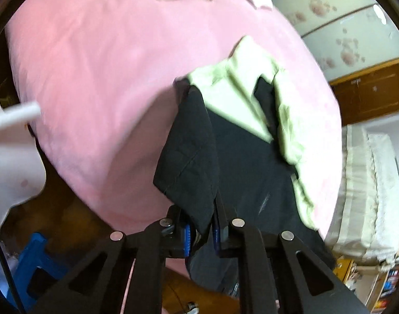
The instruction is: Fold large clothes
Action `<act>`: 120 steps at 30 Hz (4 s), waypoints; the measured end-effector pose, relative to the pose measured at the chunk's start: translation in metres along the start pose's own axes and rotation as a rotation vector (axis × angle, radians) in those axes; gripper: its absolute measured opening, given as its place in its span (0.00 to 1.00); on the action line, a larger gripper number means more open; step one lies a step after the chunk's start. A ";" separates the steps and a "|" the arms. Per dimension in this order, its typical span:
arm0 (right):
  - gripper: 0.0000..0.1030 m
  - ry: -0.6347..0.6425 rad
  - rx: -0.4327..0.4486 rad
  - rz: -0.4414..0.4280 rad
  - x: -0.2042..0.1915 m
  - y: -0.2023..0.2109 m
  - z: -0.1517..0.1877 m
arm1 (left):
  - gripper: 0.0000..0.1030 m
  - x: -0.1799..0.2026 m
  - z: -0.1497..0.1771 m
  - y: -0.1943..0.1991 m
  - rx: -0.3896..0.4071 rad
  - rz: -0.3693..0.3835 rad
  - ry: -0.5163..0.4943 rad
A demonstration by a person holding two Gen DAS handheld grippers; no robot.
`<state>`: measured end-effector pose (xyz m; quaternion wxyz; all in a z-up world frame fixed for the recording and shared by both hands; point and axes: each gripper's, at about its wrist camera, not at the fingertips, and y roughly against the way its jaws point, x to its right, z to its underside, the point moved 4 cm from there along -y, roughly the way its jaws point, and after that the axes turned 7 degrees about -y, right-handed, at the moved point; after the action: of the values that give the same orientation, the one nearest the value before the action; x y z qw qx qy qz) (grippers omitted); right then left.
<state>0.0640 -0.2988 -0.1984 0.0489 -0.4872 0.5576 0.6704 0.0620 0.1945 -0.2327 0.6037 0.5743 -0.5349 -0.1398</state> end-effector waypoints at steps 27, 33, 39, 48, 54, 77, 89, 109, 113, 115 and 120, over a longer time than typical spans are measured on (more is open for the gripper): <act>0.06 -0.124 0.181 -0.094 -0.183 -0.096 -0.213 | 0.05 0.224 -0.328 -0.067 0.130 0.052 -0.190; 0.06 -0.100 0.164 -0.033 -0.177 -0.161 -0.248 | 0.05 0.223 -0.357 -0.138 0.093 0.068 -0.130; 0.07 0.006 0.165 0.041 -0.181 -0.220 -0.281 | 0.06 0.236 -0.390 -0.196 0.085 0.034 -0.153; 0.14 0.041 0.062 0.130 -0.165 -0.276 -0.296 | 0.60 0.240 -0.391 -0.230 0.069 -0.037 -0.171; 0.18 0.107 0.015 0.114 -0.168 -0.272 -0.288 | 0.71 0.255 -0.380 -0.193 0.181 -0.141 -0.298; 0.93 0.349 0.001 0.178 -0.200 -0.221 -0.247 | 0.71 0.259 -0.223 -0.153 0.043 -0.195 -0.483; 0.29 0.527 -0.236 0.141 -0.169 -0.258 -0.117 | 0.70 0.242 -0.160 -0.197 -0.171 -0.187 -0.474; 0.00 0.632 -0.300 0.188 -0.113 -0.302 -0.085 | 0.33 0.233 -0.105 -0.267 -0.340 -0.275 -0.433; 0.00 0.460 -0.234 0.200 -0.068 -0.267 -0.132 | 0.34 0.221 -0.115 -0.258 -0.278 -0.341 -0.384; 0.00 0.436 -0.140 0.313 -0.043 -0.243 -0.156 | 0.34 0.206 -0.123 -0.254 -0.242 -0.442 -0.384; 0.00 0.429 -0.046 0.447 -0.014 -0.208 -0.174 | 0.35 0.161 -0.154 -0.242 -0.119 -0.708 -0.465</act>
<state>0.3018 -0.3526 -0.3176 -0.2295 -0.4837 0.6332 0.5590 0.3562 0.0796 -0.3229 0.4140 0.6399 -0.4176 -0.4947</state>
